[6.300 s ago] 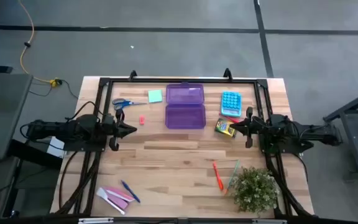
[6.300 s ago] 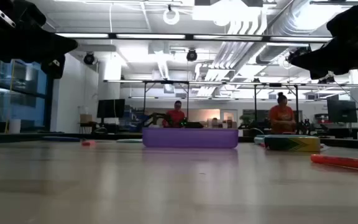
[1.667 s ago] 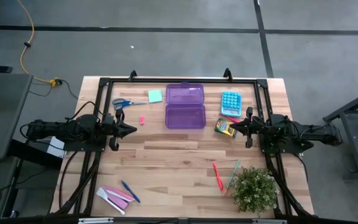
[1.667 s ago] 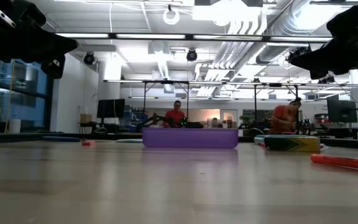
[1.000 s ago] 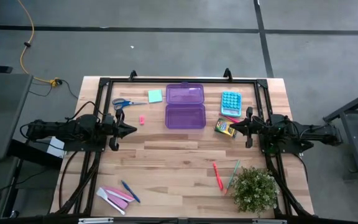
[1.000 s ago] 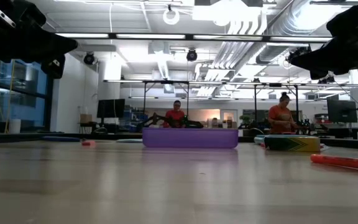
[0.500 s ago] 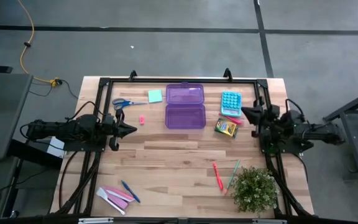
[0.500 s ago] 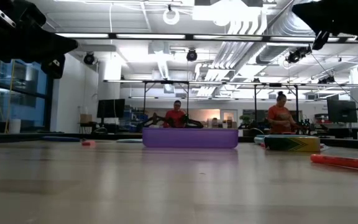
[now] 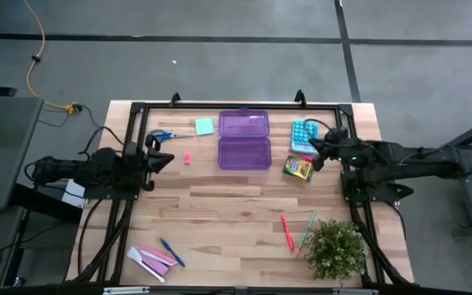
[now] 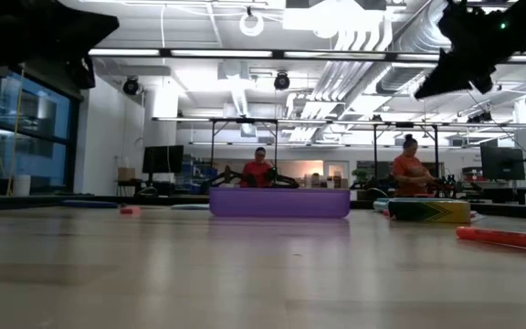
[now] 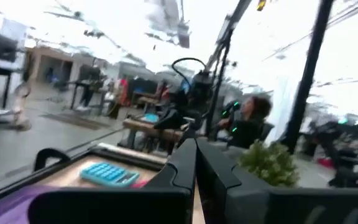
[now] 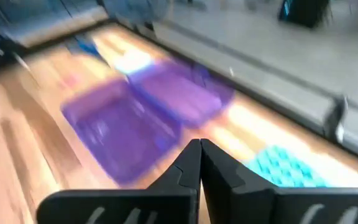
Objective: Pack school essentials
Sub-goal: Put the blue scissors into the violet supply box
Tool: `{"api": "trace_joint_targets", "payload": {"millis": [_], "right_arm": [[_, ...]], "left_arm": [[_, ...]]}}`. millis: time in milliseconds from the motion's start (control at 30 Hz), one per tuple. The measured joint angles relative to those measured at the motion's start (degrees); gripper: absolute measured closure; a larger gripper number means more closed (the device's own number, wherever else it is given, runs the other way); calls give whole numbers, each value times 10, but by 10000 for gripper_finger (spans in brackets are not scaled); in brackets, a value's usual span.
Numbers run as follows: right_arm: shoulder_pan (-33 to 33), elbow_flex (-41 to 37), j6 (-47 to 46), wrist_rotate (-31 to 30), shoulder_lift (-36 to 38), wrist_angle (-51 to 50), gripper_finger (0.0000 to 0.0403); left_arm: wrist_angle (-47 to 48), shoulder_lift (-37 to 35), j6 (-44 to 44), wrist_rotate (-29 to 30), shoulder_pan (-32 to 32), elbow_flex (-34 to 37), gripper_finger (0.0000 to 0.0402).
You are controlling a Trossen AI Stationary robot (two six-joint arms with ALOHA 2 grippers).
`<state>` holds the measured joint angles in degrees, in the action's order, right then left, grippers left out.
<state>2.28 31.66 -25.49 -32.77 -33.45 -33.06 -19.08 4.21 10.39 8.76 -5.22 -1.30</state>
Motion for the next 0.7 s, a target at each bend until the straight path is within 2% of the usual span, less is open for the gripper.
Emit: {"api": "trace_joint_targets", "payload": {"millis": [67,167,367,533,700], "right_arm": [[0,11,-35,0,-24,-44,399],[0,19,-68,0,-51,-60,379],[0,20,-40,5,-84,9,311],[0,20,-1,13,-97,63,276],[0,20,43,15,-105,116,265]], "left_arm": [[2,36,11,3,-9,-10,401],[5,105,22,3,-28,-37,401],[18,232,15,-19,-53,-101,401],[17,269,14,-21,-53,-116,401],[15,270,14,-11,-53,-117,401]]}}
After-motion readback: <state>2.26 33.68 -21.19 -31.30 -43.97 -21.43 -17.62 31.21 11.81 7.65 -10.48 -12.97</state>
